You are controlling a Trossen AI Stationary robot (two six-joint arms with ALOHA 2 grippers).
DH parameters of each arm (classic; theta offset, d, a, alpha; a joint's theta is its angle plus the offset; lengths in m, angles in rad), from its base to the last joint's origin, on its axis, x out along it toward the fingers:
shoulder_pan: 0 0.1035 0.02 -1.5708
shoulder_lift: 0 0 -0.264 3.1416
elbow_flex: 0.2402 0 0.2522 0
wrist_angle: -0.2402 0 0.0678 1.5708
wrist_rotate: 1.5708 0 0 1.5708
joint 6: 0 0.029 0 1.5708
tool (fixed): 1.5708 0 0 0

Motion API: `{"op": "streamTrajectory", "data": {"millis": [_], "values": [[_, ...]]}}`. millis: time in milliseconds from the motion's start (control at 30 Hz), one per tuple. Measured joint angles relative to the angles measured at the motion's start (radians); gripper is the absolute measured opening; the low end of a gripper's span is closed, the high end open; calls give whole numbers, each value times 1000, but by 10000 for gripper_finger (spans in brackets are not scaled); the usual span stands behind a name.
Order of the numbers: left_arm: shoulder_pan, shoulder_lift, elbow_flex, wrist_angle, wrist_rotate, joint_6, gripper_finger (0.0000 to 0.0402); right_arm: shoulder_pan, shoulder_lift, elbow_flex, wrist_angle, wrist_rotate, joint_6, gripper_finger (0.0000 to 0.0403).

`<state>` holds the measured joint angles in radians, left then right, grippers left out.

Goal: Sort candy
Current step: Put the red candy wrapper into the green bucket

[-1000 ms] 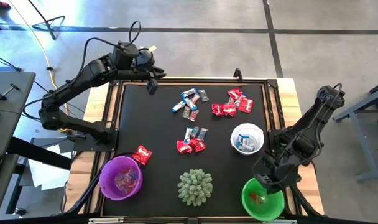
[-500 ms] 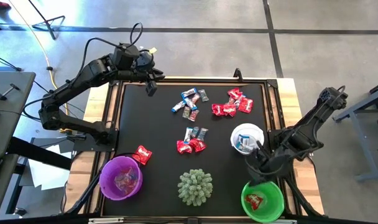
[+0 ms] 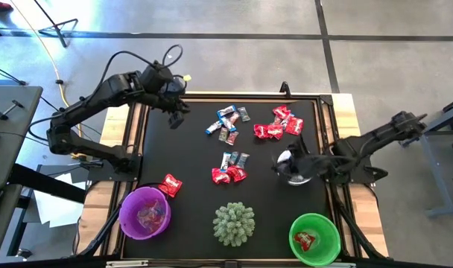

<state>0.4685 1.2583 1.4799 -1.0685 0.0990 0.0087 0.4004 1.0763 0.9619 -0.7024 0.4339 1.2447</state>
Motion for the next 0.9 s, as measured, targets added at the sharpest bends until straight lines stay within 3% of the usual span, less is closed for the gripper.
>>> {"op": "streamTrajectory", "data": {"millis": [133, 300, 500, 633, 733, 900], "values": [[-54, 0, 0, -67, 3, -11, 74, -118, 0, 0, -62, -46, -152, 126], [-112, -1, -12, -153, -12, -143, 74, -259, 0, 0, -75, -125, -295, 126], [-179, 0, -143, -136, -32, -438, 74, -392, 0, 0, -76, -211, -430, 126], [-224, 1, -254, -136, -89, -547, 74, -463, 0, 0, -88, -310, -535, 126], [-247, 1, -322, -96, -79, -536, 74, -514, 0, 0, -109, -385, -625, 126], [-294, 1, -427, 156, 30, -436, 74, -595, 0, 0, -143, -420, -759, 126]]}}
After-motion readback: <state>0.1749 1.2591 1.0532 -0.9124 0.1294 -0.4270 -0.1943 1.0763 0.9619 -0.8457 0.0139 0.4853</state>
